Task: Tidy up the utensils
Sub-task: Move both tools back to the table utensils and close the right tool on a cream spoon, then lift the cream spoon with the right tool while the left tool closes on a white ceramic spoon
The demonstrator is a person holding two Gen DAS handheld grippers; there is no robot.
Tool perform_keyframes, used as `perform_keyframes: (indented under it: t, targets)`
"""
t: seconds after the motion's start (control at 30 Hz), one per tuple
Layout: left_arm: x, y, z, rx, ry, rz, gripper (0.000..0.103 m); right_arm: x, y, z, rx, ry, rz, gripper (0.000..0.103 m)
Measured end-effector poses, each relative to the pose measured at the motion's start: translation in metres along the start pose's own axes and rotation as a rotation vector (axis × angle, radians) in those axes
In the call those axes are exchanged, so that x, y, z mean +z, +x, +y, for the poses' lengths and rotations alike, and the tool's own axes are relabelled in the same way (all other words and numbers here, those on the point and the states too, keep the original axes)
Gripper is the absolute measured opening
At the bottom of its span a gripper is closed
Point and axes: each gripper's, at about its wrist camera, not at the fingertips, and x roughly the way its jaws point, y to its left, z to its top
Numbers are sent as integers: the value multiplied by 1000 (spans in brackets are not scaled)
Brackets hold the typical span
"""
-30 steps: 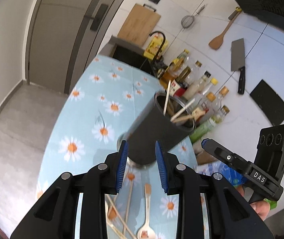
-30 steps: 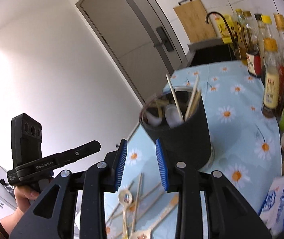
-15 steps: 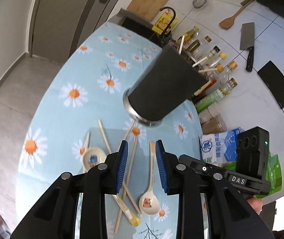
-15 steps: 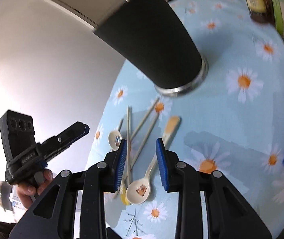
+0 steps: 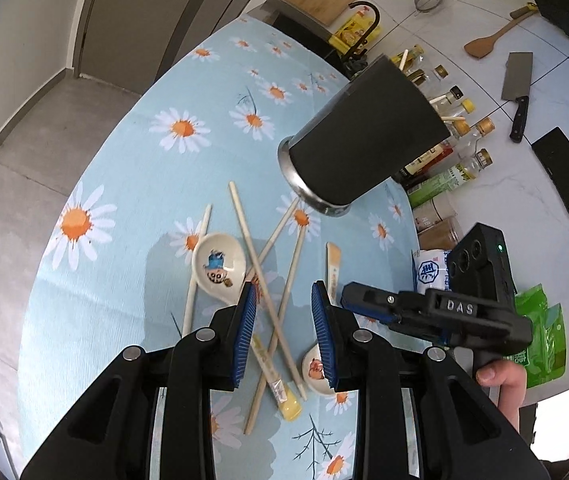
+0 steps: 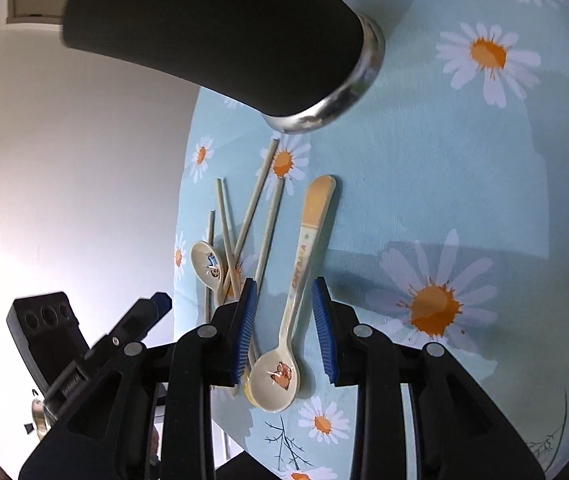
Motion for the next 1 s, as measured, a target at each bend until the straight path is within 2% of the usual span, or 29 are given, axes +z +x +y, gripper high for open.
perform_keyframes:
  t: [0.17, 0.3, 0.4, 0.43, 0.83, 1.0]
  targets:
    - [0, 1, 4, -1, 0, 13, 28, 3, 10, -3, 6, 25, 26, 30]
    - [0, 2, 6, -4, -1, 27, 28, 6, 14, -3, 8, 25, 27, 26]
    - [0, 3, 6, -5, 7, 37, 28, 8, 16, -5, -6, 25, 33, 13]
    - [0, 4, 6, -6, 9, 41, 28, 8, 18, -7, -2, 28, 33, 12]
    - [-5, 9, 11, -10, -31, 88, 28, 7, 13, -6, 54, -17, 7, 6]
    - [-9, 13, 18, -19, -79, 125, 28, 6, 2, -1, 76, -47, -15, 5]
